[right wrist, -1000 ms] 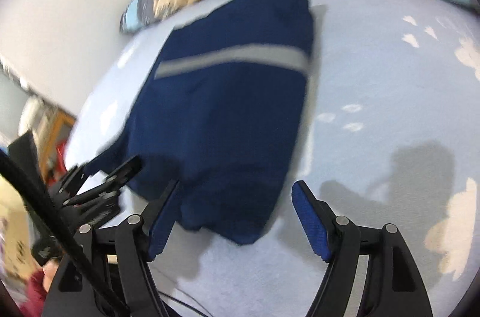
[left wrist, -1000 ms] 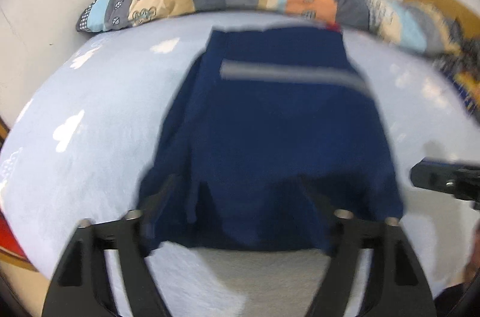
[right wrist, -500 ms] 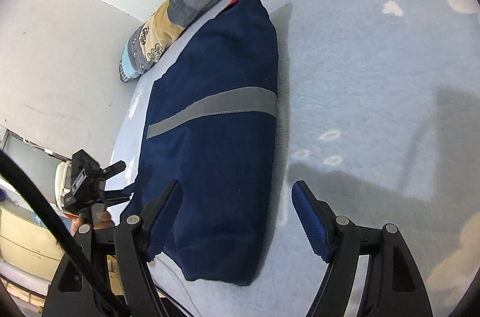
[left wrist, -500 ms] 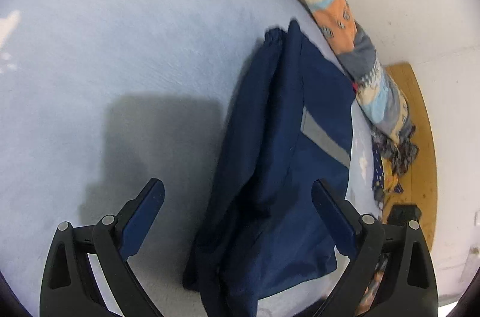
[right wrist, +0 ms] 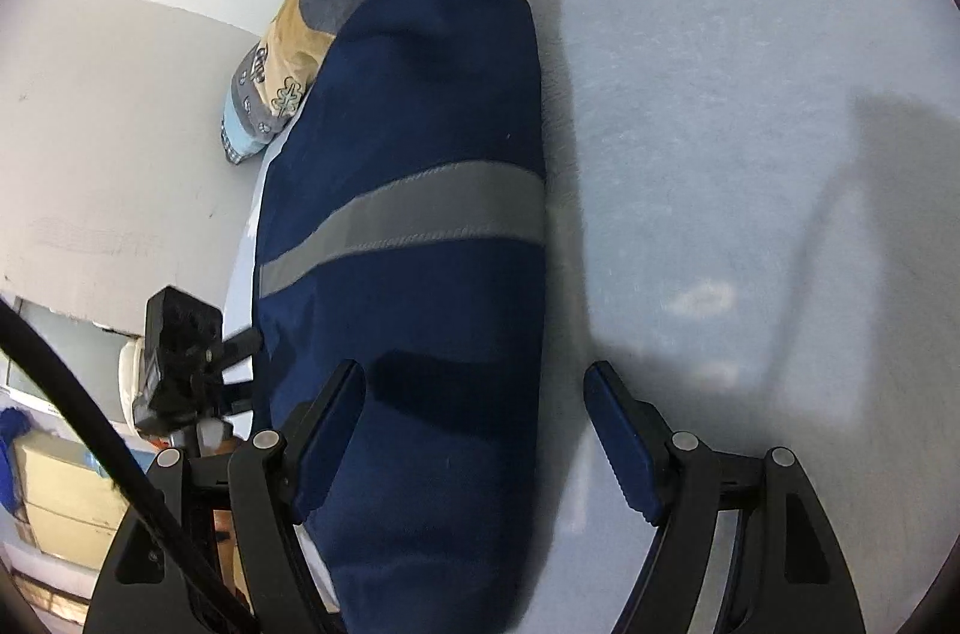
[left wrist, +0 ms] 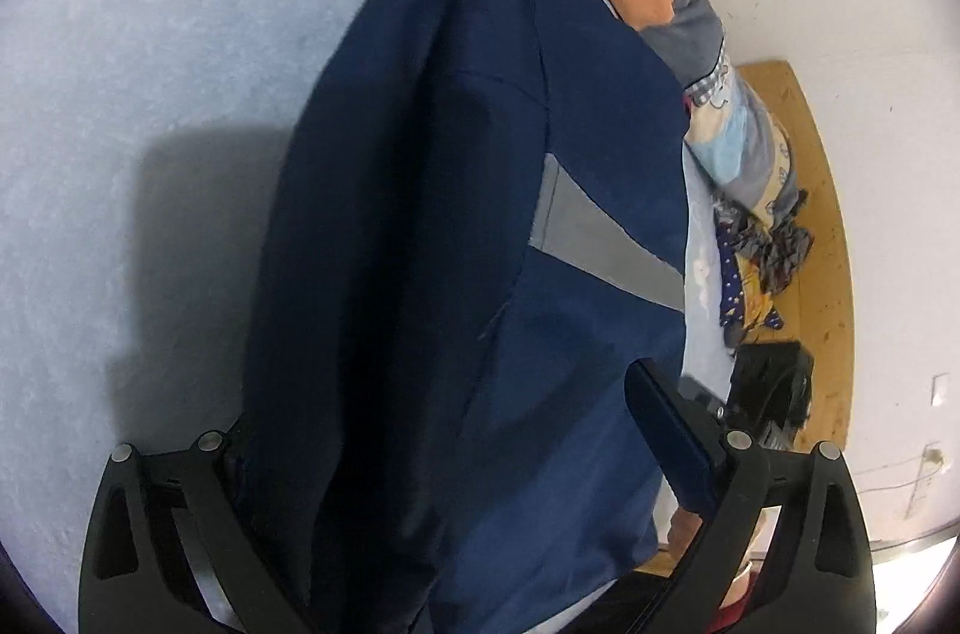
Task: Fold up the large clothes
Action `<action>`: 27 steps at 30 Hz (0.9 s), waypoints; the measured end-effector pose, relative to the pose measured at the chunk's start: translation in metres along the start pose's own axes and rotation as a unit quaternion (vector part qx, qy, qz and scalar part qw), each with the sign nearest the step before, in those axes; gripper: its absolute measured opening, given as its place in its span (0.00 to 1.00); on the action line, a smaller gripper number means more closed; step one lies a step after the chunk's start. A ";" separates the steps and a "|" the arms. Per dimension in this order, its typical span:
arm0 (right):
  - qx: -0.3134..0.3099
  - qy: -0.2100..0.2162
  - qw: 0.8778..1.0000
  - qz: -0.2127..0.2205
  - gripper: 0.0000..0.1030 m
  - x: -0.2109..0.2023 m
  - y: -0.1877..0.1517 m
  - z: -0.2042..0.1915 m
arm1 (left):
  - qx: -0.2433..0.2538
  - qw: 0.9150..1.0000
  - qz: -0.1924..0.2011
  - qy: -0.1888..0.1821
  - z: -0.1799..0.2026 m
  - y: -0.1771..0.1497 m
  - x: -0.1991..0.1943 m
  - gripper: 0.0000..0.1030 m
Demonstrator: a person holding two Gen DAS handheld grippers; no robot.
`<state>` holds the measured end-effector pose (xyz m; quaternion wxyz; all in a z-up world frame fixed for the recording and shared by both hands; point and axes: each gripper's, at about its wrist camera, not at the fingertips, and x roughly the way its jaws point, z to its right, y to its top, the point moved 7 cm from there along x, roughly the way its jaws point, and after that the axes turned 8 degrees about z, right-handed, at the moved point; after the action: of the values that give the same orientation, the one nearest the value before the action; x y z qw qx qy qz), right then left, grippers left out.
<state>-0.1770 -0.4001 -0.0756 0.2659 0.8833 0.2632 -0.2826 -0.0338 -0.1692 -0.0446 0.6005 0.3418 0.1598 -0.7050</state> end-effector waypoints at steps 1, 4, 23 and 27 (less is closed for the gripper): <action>0.003 0.006 1.000 0.001 0.80 0.003 0.003 0.000 | -0.005 1.000 0.001 -0.004 0.000 0.000 0.000 0.98; 0.005 0.042 0.999 -0.004 0.88 0.015 0.006 -0.011 | -0.022 0.999 0.009 -0.021 -0.002 0.003 0.001 0.99; -0.262 -0.080 0.961 0.048 0.47 -0.016 -0.018 -0.103 | 0.089 0.994 0.056 0.026 0.070 -0.010 -0.031 0.49; -0.265 -0.079 0.959 0.066 0.47 -0.050 -0.016 -0.106 | 0.105 0.993 0.051 0.010 0.098 -0.024 -0.030 0.49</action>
<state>-0.1838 -0.3390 0.0250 0.5288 0.7712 0.2476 -0.2537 -0.0834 -0.2042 0.0412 0.5944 0.4177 0.0729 -0.6833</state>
